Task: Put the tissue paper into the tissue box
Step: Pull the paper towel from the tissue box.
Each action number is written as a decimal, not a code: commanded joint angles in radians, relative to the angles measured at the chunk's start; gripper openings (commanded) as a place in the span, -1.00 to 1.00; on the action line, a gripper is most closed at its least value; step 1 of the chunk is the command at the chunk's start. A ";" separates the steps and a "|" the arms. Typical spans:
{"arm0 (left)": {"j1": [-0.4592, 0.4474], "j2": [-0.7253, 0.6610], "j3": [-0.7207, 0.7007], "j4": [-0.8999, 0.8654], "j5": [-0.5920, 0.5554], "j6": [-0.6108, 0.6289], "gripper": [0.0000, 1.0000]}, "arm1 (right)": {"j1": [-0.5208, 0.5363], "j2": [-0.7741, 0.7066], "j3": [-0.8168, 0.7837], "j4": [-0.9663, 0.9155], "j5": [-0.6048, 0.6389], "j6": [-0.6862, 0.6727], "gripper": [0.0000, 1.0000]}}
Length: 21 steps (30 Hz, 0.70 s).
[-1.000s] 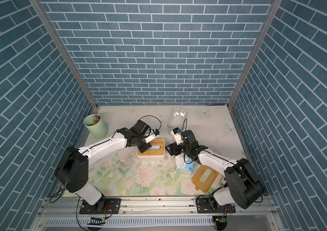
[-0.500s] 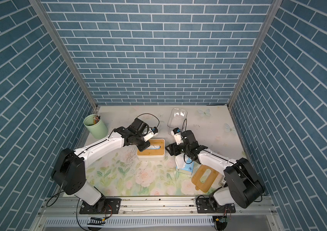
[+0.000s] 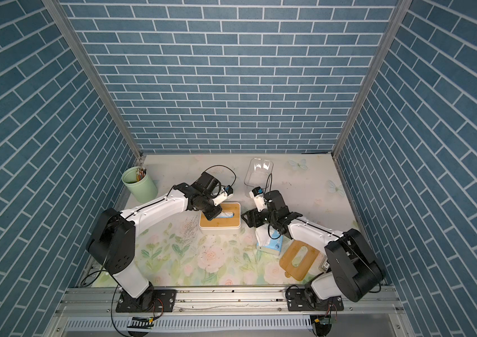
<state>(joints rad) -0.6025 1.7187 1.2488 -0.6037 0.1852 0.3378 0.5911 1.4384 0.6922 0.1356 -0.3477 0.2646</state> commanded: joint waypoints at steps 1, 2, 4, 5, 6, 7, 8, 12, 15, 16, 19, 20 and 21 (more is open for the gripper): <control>0.002 0.012 0.015 -0.036 0.015 0.001 -0.97 | -0.007 0.010 0.013 0.004 -0.002 -0.004 0.50; 0.003 0.006 0.014 -0.035 0.017 0.003 -1.00 | -0.008 0.010 0.015 0.002 -0.002 -0.004 0.50; 0.003 -0.010 0.010 -0.031 0.017 0.003 -1.00 | -0.009 0.013 0.024 -0.008 -0.002 -0.005 0.50; 0.002 -0.021 0.006 -0.029 0.021 0.004 -1.00 | -0.008 0.014 0.029 -0.012 -0.002 -0.007 0.50; 0.002 -0.031 0.002 -0.027 0.027 0.006 -1.00 | -0.008 0.014 0.032 -0.014 -0.002 -0.008 0.50; 0.002 -0.041 -0.001 -0.025 0.034 0.010 -1.00 | -0.008 0.013 0.033 -0.015 -0.001 -0.008 0.50; 0.002 -0.054 -0.009 -0.024 0.044 0.017 -1.00 | -0.008 0.013 0.035 -0.016 0.001 -0.010 0.51; 0.000 -0.103 -0.039 -0.021 0.062 0.053 -1.00 | -0.010 0.008 0.036 -0.024 0.007 -0.013 0.53; -0.007 -0.141 -0.064 -0.022 0.086 0.077 -1.00 | -0.011 -0.006 0.030 -0.032 0.017 -0.021 0.54; -0.009 -0.152 -0.070 -0.024 0.094 0.084 -1.00 | -0.013 -0.010 0.026 -0.031 0.020 -0.023 0.55; -0.013 -0.190 -0.088 -0.015 0.102 0.098 -1.00 | -0.018 -0.016 0.024 -0.036 0.021 -0.027 0.56; -0.013 -0.201 -0.094 -0.012 0.102 0.103 -1.00 | -0.020 -0.014 0.027 -0.037 0.021 -0.028 0.56; -0.013 -0.207 -0.100 -0.011 0.100 0.109 -1.00 | -0.021 -0.013 0.029 -0.040 0.019 -0.030 0.56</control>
<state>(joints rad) -0.6121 1.5513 1.1629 -0.6163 0.2588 0.4110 0.5770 1.4422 0.7078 0.1219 -0.3389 0.2623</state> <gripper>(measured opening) 0.048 0.779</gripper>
